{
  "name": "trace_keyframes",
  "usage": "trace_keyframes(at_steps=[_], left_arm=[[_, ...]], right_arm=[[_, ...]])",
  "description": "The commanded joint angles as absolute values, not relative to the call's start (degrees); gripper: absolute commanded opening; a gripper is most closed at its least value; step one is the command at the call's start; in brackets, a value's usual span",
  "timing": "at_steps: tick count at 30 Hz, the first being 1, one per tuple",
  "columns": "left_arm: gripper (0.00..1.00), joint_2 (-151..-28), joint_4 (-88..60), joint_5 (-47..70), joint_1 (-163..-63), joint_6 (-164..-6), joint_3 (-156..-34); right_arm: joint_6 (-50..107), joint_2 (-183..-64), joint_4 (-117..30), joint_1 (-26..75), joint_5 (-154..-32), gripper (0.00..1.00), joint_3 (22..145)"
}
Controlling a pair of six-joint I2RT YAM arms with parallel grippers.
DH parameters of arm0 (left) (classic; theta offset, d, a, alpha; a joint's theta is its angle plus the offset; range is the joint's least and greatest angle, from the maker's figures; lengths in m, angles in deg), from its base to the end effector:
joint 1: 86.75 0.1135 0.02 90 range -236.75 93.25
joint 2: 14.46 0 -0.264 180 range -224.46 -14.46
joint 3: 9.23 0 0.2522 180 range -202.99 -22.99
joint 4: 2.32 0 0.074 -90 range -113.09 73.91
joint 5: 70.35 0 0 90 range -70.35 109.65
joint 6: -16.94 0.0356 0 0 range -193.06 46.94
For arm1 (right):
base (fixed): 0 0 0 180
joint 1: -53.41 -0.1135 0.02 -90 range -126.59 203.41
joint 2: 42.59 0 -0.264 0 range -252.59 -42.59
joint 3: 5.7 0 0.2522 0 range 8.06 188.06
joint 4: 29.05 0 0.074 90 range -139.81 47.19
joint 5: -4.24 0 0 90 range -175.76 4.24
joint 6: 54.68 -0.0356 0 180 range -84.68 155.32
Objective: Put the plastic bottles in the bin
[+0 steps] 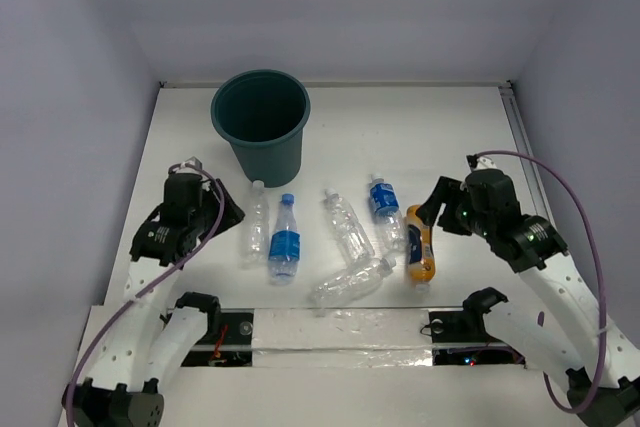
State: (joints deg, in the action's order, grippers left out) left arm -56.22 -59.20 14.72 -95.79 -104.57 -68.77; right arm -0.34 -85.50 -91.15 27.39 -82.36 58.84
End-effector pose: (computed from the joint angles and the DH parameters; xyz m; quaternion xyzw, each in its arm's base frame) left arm 0.1459 -0.0263 0.2973 -0.1576 0.8884 -0.1852 0.3893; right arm 0.1307 0.0615 0.3151 0.0886 0.9034 0.1915 0.3733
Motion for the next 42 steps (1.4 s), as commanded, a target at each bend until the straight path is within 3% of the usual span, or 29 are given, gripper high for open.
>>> trace_keyframes(at_steps=[1,3,5,7,15,28,32,33,36,42], left_arm=[[0.55,-59.53,-51.61,17.62,-99.38,-105.76,-66.51],[0.69,-62.09,-48.54,19.98,-101.5,-107.25,-65.36],[0.77,-66.3,-46.42,22.36,-103.09,-107.69,-64.92],[0.83,-69.9,-43.69,23.6,-103.09,-107.78,-64.57],[0.85,-79.49,-35.61,24.39,-103.09,-107.26,-65.0],[0.82,-90.39,-27.25,22.81,-103.09,-106.64,-63.08],[0.66,-90.93,-25.84,22.72,-103.09,-106.64,-61.67],[0.55,-90.84,-25.67,22.72,-103.09,-106.73,-60.88],[0.41,-89.53,-25.84,22.2,-103.09,-106.99,-59.3],[0.25,-83.29,-27.86,21.23,-103.62,-107.16,-56.4]], right_arm=[[1.13,-85.21,-86.5,29.67,-80.66,0.74,57.46],[1.65,-86.35,-86.4,31.69,-81.27,0.91,57.1],[2.01,-87.06,-86.14,33.36,-82.06,0.99,57.28],[2.8,-88.2,-85.79,36.52,-83.55,1.0,57.01],[5.61,-95.66,-85.35,42.5,-89.97,1.0,56.93],[5.61,-113.85,-78.32,43.13,-91.65,1.0,54.82],[4.03,-119.13,-76.21,43.13,-91.47,0.99,54.64],[3.86,-120.01,-75.51,43.13,-91.64,0.99,54.64],[2.8,-122.91,-74.11,43.13,-92.26,0.93,54.81],[2.8,-128.61,-74.19,43.13,-91.38,0.8,57.27]])
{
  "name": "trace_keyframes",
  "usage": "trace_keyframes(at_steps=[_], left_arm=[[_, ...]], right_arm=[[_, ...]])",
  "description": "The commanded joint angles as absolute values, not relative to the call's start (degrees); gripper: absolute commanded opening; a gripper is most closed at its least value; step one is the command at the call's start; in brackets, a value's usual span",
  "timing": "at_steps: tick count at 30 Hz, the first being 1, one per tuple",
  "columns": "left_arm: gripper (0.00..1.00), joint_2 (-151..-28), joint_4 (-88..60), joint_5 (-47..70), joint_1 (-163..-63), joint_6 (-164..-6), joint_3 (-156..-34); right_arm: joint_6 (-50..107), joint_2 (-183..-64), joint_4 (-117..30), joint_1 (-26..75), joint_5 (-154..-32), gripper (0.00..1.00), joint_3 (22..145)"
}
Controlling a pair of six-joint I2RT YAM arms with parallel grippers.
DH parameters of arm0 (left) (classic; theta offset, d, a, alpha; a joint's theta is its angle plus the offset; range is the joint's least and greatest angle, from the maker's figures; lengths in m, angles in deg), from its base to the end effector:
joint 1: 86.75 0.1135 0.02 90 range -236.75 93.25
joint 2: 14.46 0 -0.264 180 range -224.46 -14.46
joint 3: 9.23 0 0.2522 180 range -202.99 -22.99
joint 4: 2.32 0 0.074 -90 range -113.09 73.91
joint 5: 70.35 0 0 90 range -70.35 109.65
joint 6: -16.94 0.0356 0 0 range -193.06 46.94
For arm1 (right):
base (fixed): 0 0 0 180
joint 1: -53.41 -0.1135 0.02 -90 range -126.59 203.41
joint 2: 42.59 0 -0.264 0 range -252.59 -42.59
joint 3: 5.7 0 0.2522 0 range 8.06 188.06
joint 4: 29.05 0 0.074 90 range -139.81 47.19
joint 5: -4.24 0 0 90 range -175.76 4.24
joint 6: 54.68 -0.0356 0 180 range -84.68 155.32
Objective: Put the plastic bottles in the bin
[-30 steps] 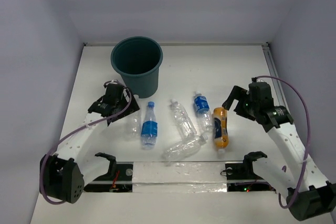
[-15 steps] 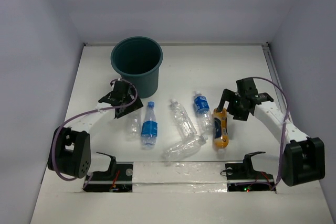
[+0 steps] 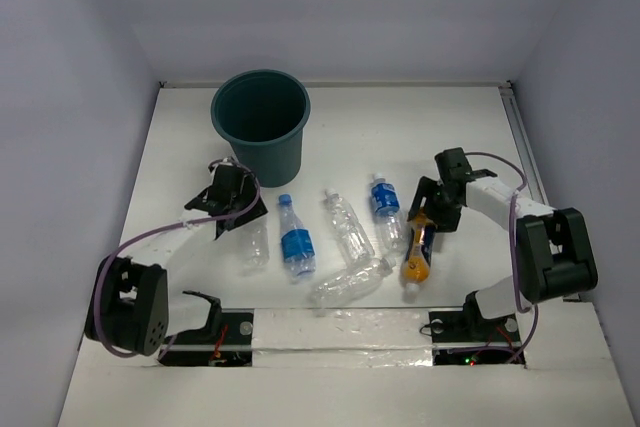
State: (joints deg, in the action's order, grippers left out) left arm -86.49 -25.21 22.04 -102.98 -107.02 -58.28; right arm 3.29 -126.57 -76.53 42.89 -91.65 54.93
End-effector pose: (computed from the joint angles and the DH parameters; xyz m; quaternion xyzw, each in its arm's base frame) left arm 0.2376 -0.0676 0.1875 -0.1505 0.9143 -0.1418 0.3483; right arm 0.2548 0.0510 0.1727 0.1754 0.9690 0.1075 0.1366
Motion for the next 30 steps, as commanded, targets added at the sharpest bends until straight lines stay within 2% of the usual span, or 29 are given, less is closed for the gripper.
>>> trace_keyframes(at_steps=[1,3,4,5,6,11,15,18,21,22,24,28,30], left_arm=[[0.24,-81.19,-28.04,20.71,-103.62,-107.34,-56.39],[0.22,-78.2,-29.87,18.26,-104.23,-108.04,-57.35],[0.21,-77.14,-30.93,17.89,-104.24,-108.05,-57.79],[0.21,-75.82,-31.81,17.63,-104.24,-108.05,-58.23],[0.18,-74.51,-33.91,17.28,-104.76,-107.7,-59.2],[0.17,-66.85,-41.56,11.66,-104.76,-106.11,-66.31],[0.17,-66.4,-46.66,9.45,-105.82,-106.11,-79.13],[0.17,-69.91,-47.2,10.94,-105.82,-105.85,-96.22],[0.2,-77.37,-46.85,17.77,-105.82,-103.13,-111.78],[0.2,-81.83,-46.15,22.5,-104.6,-102.6,-115.16],[0.2,-86.07,-42.39,23.25,-103.28,-102.16,-121.92],[0.2,-97.22,-41.3,19.74,-101.42,-104.7,-131.59],[0.2,-98.66,-39.66,17.98,-101.42,-105.58,-131.81]], right_arm=[[2.89,-129.24,-74.28,43.13,-91.38,0.76,57.54],[2.97,-130.03,-75.06,43.13,-90.68,0.68,58.24],[2.98,-129.69,-75.41,43.13,-90.68,0.68,58.42],[2.89,-128.99,-75.85,43.13,-89.98,0.6,58.59],[2.8,-128.11,-77.08,43.13,-88.84,0.58,58.86],[3.76,-119.34,-83.05,43.13,-85.93,0.56,63.59],[3.85,-110.28,-87.28,43.13,-87.22,0.56,67.81],[2.81,-103.35,-87.2,43.13,-92.59,0.53,71.49],[0.88,-100.34,-86.06,43.13,-98.56,0.53,74.41],[0.34,-99.98,-85.53,43.13,-99.72,0.53,76.16],[-1.76,-99.37,-83.26,43.13,-102.7,0.54,77.57],[-3.18,-98.66,-82.71,41.9,-104.3,0.55,81.26],[-3.0,-98.31,-83.24,41.28,-103.43,0.55,82.76]])
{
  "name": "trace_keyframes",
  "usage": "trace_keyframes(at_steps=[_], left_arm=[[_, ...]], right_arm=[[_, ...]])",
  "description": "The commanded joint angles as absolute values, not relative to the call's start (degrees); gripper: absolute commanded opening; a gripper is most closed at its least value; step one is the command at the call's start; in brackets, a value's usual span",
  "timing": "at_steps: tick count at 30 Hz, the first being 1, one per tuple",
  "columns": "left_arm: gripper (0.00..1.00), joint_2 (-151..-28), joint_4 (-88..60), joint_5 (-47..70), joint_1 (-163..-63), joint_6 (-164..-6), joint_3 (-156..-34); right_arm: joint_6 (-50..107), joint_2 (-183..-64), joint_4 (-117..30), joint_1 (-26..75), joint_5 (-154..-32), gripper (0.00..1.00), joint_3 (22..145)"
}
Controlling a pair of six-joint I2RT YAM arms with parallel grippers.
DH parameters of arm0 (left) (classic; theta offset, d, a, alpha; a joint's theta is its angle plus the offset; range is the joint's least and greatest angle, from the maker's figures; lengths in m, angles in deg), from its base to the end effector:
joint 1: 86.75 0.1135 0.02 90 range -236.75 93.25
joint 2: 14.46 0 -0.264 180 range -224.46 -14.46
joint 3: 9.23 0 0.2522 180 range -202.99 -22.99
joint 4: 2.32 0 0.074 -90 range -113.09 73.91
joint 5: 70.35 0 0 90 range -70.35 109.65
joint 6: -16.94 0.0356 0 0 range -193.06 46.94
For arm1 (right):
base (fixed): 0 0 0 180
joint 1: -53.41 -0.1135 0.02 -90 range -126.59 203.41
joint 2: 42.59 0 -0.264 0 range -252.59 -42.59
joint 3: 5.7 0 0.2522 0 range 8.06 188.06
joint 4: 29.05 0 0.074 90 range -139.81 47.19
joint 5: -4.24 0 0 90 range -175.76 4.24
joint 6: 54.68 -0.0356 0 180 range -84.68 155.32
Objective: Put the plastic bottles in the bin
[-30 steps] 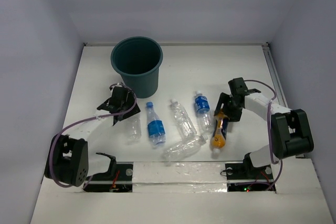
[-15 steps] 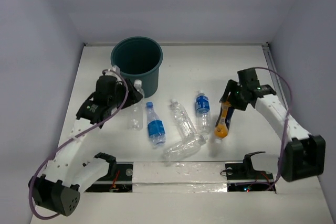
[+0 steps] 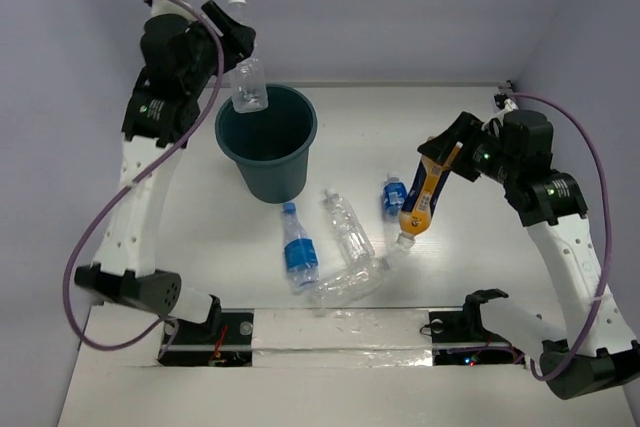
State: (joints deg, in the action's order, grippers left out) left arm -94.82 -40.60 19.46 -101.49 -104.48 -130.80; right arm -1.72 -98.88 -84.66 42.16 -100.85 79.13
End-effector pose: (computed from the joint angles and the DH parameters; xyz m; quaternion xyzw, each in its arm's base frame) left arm 0.2659 -0.0701 0.5455 -0.0987 0.6817 -0.2852 0.6665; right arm 0.1860 0.0465 0.4043 0.1219 0.8395 0.3139 0.4264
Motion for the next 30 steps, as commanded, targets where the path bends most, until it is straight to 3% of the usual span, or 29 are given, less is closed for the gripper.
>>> trace_keyframes(at_steps=[1,8,10,11,12,16,21,22,25,29,30], left_arm=[[0.2,-98.57,-37.9,18.24,-101.42,-105.67,-130.67],[0.22,-97.52,-21.38,26.94,-101.42,-104.09,-113.8],[0.3,-97.26,-17.59,27.9,-101.42,-103.83,-109.68],[0.38,-97.26,-17.32,27.91,-101.42,-103.39,-109.22],[0.58,-97.17,-17.4,27.73,-101.42,-103.13,-109.13],[0.99,-93.05,-18.62,28.08,-101.42,-100.49,-110.17],[0.99,-87.16,-27.85,28.0,-101.42,-96.97,-114.84],[0.95,-83.93,-31.17,25.99,-101.42,-97.14,-113.27],[0.77,-74.72,-36.89,22.13,-102.74,-98.55,-103.3],[0.42,-62.47,-44.28,12.92,-104.06,-104.94,-84.49],[0.41,-60.62,-45.34,12.88,-104.76,-106.1,-84.43]], right_arm=[[-2.91,-98.05,-82.89,41.28,-103.25,0.55,82.85],[-6.51,-100.23,-74.2,38.3,-103.87,0.55,84.87],[-7.31,-103.83,-71.03,34.88,-101.67,0.56,88.64],[-7.57,-105.59,-70.15,33.91,-101.32,0.56,90.22],[-8.27,-107.34,-69.1,32.85,-100.79,0.56,91.89],[-9.33,-119.45,-63.48,26.45,-97.19,0.57,104.25],[-8.63,-132.3,-60.57,22.04,-90.43,0.58,116.67],[-8.54,-134.24,-59.96,21.51,-89.37,0.58,118.43],[-8.45,-141.09,-58.73,20.01,-86.11,0.58,124.85],[-6.7,-151.01,-59.51,17.29,-79.97,0.6,136.6],[-6.43,-152.78,-59.51,16.59,-79.17,0.6,136.64]])
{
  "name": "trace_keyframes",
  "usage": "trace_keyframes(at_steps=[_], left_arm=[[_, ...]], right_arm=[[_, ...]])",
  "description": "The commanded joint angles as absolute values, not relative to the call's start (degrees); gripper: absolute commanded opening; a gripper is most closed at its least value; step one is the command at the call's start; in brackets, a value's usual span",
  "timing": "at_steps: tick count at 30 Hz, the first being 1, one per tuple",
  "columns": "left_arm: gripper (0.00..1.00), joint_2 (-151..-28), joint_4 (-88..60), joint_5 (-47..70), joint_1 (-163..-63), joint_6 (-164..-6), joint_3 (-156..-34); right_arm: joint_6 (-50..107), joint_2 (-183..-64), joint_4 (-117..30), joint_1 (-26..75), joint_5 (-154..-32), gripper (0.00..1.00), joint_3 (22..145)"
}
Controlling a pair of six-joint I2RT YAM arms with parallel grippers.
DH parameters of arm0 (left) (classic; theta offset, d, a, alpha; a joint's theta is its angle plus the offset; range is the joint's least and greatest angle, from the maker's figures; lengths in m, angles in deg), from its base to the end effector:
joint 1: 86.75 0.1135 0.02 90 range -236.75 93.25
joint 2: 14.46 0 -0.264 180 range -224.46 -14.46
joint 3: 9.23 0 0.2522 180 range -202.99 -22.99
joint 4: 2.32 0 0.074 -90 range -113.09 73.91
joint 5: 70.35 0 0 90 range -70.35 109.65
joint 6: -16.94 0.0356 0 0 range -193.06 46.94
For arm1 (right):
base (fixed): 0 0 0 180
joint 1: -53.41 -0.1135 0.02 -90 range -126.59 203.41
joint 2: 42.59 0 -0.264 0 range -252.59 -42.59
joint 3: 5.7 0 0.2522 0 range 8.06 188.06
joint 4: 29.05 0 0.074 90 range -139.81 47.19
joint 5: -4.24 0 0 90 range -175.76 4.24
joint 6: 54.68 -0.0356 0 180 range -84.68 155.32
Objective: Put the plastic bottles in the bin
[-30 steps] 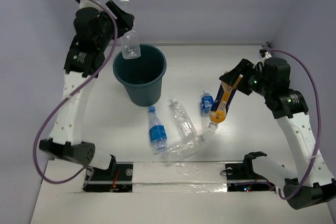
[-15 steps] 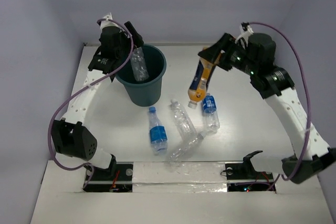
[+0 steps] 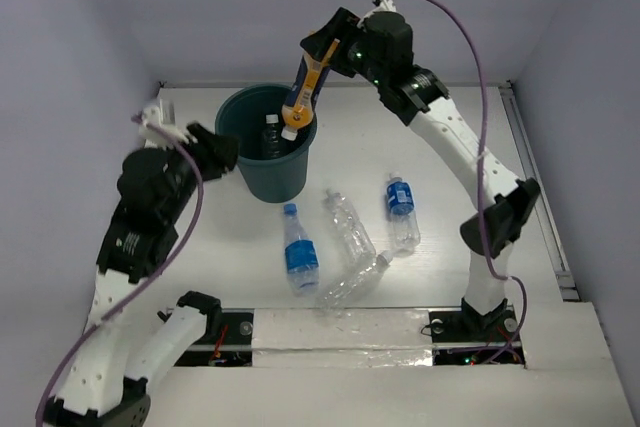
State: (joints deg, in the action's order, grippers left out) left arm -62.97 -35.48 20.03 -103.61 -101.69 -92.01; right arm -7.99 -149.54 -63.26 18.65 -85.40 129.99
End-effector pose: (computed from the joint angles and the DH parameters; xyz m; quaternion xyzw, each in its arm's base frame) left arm 0.1562 -0.0471 0.4554 -0.0742 0.6963 -0.2739 0.6593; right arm 0.3511 0.2434 0.4769 0.0573 0.7378 0.4218 0.5239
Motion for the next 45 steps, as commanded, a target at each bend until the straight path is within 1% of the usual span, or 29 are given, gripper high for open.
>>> trace_keyframes(at_steps=[1,5,7,8,9,12,17,18,19,20,21,22,23,24,25,26,28,29,30,32,33,36,38,39,40,42,43,44,45], left_arm=[[0.41,-57.21,-46.74,10.01,-104.76,-106.98,-79.47],[0.44,-52.26,-51.76,7.43,-106.96,-110.15,-70.91],[0.57,-51.82,-52.03,6.38,-106.96,-111.12,-67.14],[0.65,-52.16,-51.6,5.94,-107.48,-111.38,-66.16],[0.76,-53.3,-50.29,4.8,-107.49,-111.99,-64.23],[0.88,-55.76,-46.6,4.7,-109.94,-112.96,-61.24],[0.94,-63.05,-39.21,5.5,-114.34,-115.68,-58.33],[0.94,-64.2,-37.81,5.58,-115.21,-116.21,-58.15],[0.95,-66.56,-35.27,5.67,-116.09,-116.65,-57.89],[0.96,-67.63,-33.94,5.85,-117.84,-117.35,-57.71],[0.96,-68.77,-32.62,6.2,-118.56,-118.49,-57.54],[0.97,-71.22,-30.69,6.9,-119.17,-118.77,-57.45],[0.97,-72.37,-30.07,7.51,-120.31,-118.94,-57.36],[0.97,-73.51,-29.28,8.21,-120.32,-118.94,-57.36],[0.97,-75.79,-28.75,9.53,-121.1,-118.94,-57.27],[0.97,-76.77,-28.13,10.15,-121.11,-118.94,-57.01],[0.96,-79.92,-26.72,11.38,-121.82,-118.94,-57.09],[0.95,-80.98,-26.46,11.99,-122.6,-118.86,-57.36],[0.93,-81.87,-25.93,12.61,-123.48,-118.77,-57.62],[0.9,-85.03,-25.4,13.76,-124.18,-118.5,-58.41],[0.89,-86.17,-25.14,13.84,-124.19,-118.59,-58.68],[0.81,-90.21,-24.7,15.77,-126.12,-118.42,-59.29],[0.76,-92.42,-24.79,17.71,-126.83,-118.42,-59.03],[0.71,-92.77,-24.79,18.06,-127.35,-118.42,-58.77],[0.61,-93.03,-24.53,18.5,-127.35,-118.5,-58.07],[0.55,-92.77,-24.7,19.03,-127.87,-118.77,-57.36],[0.48,-91.82,-25.22,19.12,-127.88,-118.94,-56.84],[0.44,-91.02,-25.57,20.42,-127.88,-119.03,-56.57],[0.41,-90.32,-26.01,21.31,-127.88,-119.21,-56.22]], right_arm=[[-6.25,-154.45,-60.38,16.58,-78.38,0.61,140.64],[-3.97,-161.32,-62.23,14.22,-76.09,0.65,148.15],[-2.39,-163.6,-62.76,13.34,-76.09,0.7,149.21],[-1.86,-163.87,-63.11,12.72,-76.09,0.81,149.38],[-1.25,-163.79,-64.16,12.72,-76.44,0.96,148.78],[0.07,-161.69,-65.31,12.72,-77.4,1.0,146.77],[4.82,-152.73,-67.85,12.72,-76.97,1.0,139.47],[5.08,-148.36,-68.82,13.33,-76.71,0.98,137.19],[5.08,-145.53,-69.52,14.2,-76.18,0.94,129.77],[5.08,-142.29,-69.09,14.21,-76.0,0.85,124.57],[4.65,-135.03,-68.22,15.08,-75.74,0.59,118.77],[4.21,-131.3,-66.38,15.61,-75.13,0.44,106.79],[3.86,-127.7,-65.76,15.62,-75.03,0.21,101.02],[3.77,-124.44,-65.32,15.62,-74.95,0.16,95.65],[4.03,-119.02,-65.14,15.62,-75.12,0.14,90.9],[3.94,-116.87,-65.83,15.62,-74.77,0.14,83.11],[2.98,-113.7,-69.33,16.23,-72.93,0.17,77.17],[2.63,-111.08,-69.96,17.28,-72.66,0.21,71.92],[1.93,-109.83,-70.32,18.42,-72.75,0.38,69.52],[1.83,-107.9,-70.85,24.8,-76.25,0.63,65.56],[2.18,-107.8,-70.94,26.85,-77.83,0.82,62.93],[6.91,-111.57,-73.48,29.94,-80.75,0.99,63.25],[8.68,-114.99,-74.8,29.94,-83.29,1.0,64.39],[9.3,-118.23,-75.15,29.94,-83.82,1.0,65.0],[9.48,-119.56,-74.37,29.94,-83.65,1.0,65.36],[9.92,-122.72,-74.1,29.94,-83.03,1.0,66.06],[10.44,-126.05,-73.84,29.94,-83.21,1.0,66.67],[10.79,-127.73,-73.84,29.94,-83.56,0.99,67.12],[10.97,-129.23,-74.1,29.94,-83.56,0.97,67.64]])
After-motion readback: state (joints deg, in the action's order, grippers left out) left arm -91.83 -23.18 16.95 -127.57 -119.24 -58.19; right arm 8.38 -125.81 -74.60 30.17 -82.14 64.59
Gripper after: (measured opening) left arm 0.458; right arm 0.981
